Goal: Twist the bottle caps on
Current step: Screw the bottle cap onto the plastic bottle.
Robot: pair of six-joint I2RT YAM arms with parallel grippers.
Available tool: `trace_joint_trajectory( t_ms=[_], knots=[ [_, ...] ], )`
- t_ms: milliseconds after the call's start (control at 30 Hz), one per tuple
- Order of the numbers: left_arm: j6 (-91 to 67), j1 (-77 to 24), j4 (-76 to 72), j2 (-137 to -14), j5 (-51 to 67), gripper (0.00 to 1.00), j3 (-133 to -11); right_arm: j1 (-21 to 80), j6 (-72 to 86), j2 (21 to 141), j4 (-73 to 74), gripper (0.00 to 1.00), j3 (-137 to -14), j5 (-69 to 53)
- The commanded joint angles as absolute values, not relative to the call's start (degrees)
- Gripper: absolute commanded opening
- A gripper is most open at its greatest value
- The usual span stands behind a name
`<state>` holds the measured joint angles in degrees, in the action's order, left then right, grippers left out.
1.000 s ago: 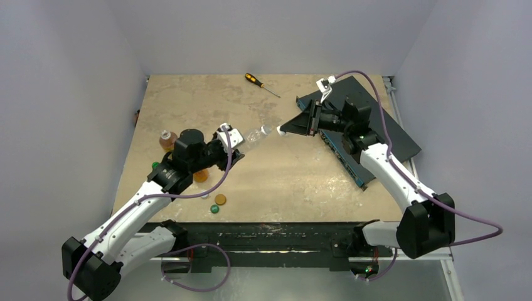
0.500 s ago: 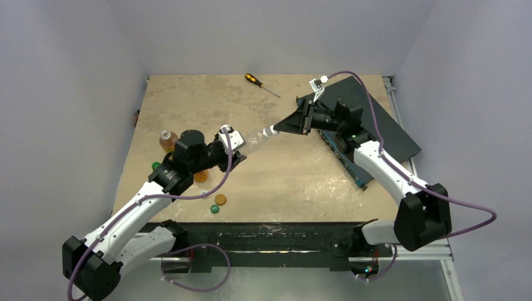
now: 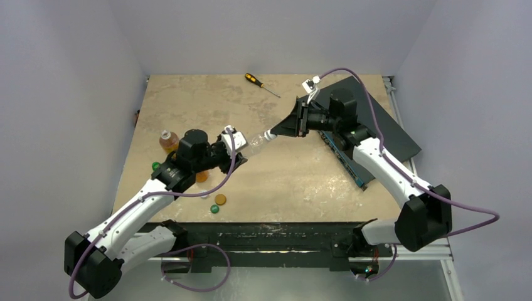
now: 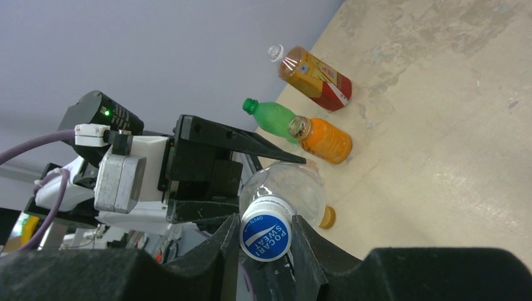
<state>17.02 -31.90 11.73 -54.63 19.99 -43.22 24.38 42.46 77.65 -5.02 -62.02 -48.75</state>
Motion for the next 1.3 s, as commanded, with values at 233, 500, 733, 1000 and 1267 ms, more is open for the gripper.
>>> trace_joint_trajectory(
  t_ms=[233,500,733,1000,1267],
  knots=[
    [15.66,-33.16,3.96,-55.85,23.54,0.0,-44.89,27.92,30.34,79.03,12.11,0.26,-67.02,-45.78],
    [11.97,-34.6,-5.35,-54.88,17.94,0.0,-43.51,28.28,34.15,81.05,14.23,0.25,-67.95,-44.67],
    [9.36,-38.51,-15.87,-54.64,8.8,0.0,-40.66,28.68,45.82,81.45,6.99,0.23,-64.64,-41.83],
    [10.45,-44.91,-22.41,-59.14,-2.16,0.0,-39.75,30.79,47.05,82.17,11.72,0.21,-66.34,-32.45],
    [9.44,-49.92,-33.95,-64.23,-12.58,0.0,-37.05,32.72,52.23,80.48,9.96,0.19,-64.19,-22.88]
  ],
)
